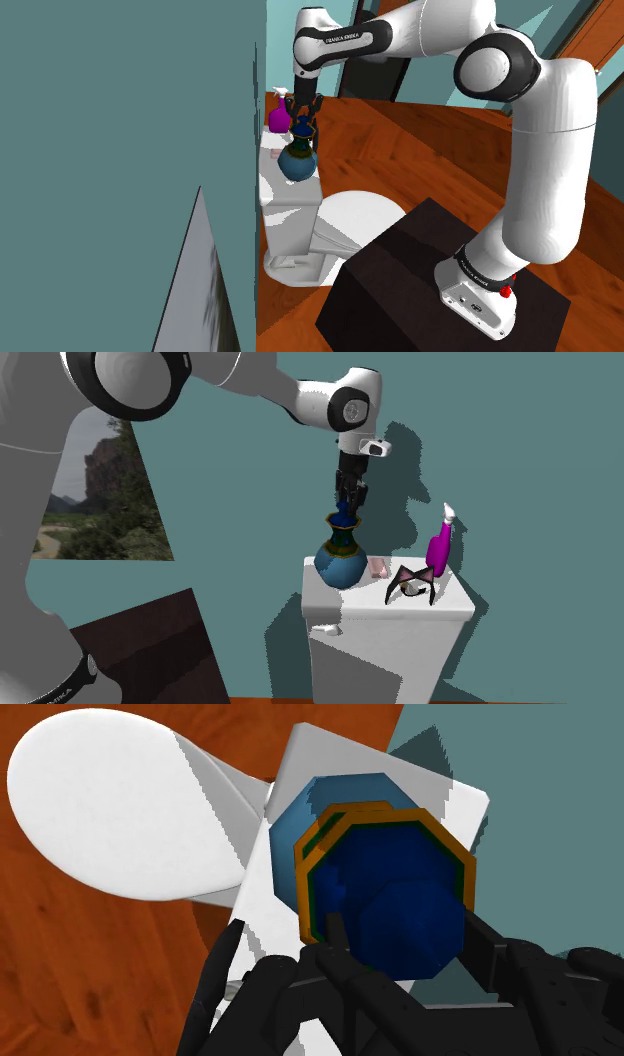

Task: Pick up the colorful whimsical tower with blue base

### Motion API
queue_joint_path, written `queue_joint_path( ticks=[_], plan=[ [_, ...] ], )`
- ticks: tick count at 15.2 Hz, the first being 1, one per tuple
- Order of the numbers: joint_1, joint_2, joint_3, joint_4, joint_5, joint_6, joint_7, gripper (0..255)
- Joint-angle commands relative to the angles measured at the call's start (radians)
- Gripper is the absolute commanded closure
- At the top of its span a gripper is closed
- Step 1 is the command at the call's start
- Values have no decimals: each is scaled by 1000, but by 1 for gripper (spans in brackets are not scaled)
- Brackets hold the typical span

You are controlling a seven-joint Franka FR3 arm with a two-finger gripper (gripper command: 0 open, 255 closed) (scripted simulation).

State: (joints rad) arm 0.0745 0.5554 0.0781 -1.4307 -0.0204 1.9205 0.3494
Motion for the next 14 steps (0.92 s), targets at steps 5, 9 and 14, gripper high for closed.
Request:
queue_joint_path(
  ticks=[5, 9, 14],
  plan=[
    [1, -19, 1, 54, 1, -69, 1, 255],
    [2, -28, 2, 94, 2, -118, 1, 255],
    [2, -32, 2, 130, 2, -158, 1, 255]
  ],
)
